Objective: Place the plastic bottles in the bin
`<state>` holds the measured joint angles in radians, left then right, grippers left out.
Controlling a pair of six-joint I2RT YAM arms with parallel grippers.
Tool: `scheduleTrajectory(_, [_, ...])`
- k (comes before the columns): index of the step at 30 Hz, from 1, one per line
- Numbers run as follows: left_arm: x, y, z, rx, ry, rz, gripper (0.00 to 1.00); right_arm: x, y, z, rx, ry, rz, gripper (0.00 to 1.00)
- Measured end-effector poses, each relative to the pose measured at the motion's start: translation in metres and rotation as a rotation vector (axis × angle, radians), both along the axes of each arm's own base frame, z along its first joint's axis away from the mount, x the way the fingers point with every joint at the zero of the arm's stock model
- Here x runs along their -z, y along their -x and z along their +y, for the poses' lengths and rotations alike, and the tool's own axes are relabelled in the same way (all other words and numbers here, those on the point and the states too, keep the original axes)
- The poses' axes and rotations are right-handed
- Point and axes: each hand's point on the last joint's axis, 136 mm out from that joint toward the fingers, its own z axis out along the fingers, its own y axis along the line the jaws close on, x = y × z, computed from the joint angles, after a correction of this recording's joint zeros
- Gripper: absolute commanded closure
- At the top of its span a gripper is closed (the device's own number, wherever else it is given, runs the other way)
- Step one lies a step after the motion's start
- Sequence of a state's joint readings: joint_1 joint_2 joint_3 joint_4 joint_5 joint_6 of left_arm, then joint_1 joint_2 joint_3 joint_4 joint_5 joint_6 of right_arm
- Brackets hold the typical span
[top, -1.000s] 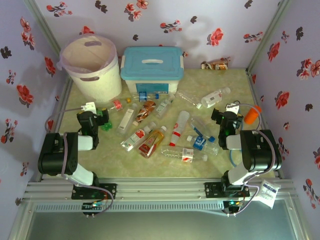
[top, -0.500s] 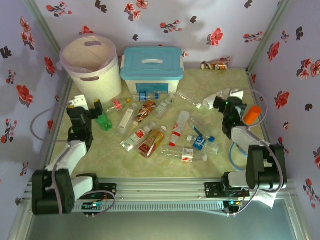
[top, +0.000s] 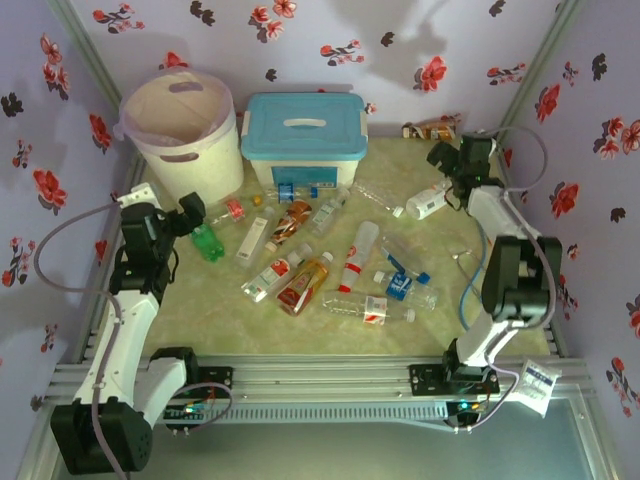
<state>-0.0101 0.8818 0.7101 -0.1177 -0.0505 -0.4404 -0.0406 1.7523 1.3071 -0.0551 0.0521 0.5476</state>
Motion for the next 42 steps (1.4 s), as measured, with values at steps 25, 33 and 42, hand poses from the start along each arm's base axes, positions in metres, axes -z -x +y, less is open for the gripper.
scheduleTrajectory(25, [0.019, -0.005, -0.012, 0.013, 0.153, 0.062, 0.00, 0.102, -0.203, -0.033, 0.153, -0.624, -0.080, 0.12])
scheduleTrajectory(33, [0.021, -0.011, -0.008, -0.018, 0.166, 0.061, 0.00, 0.109, -0.217, -0.037, 0.178, -0.662, -0.113, 0.16])
scheduleTrajectory(42, [0.023, -0.016, -0.005, -0.044, 0.186, 0.056, 0.00, 0.116, -0.229, -0.046, 0.228, -0.704, -0.173, 0.23])
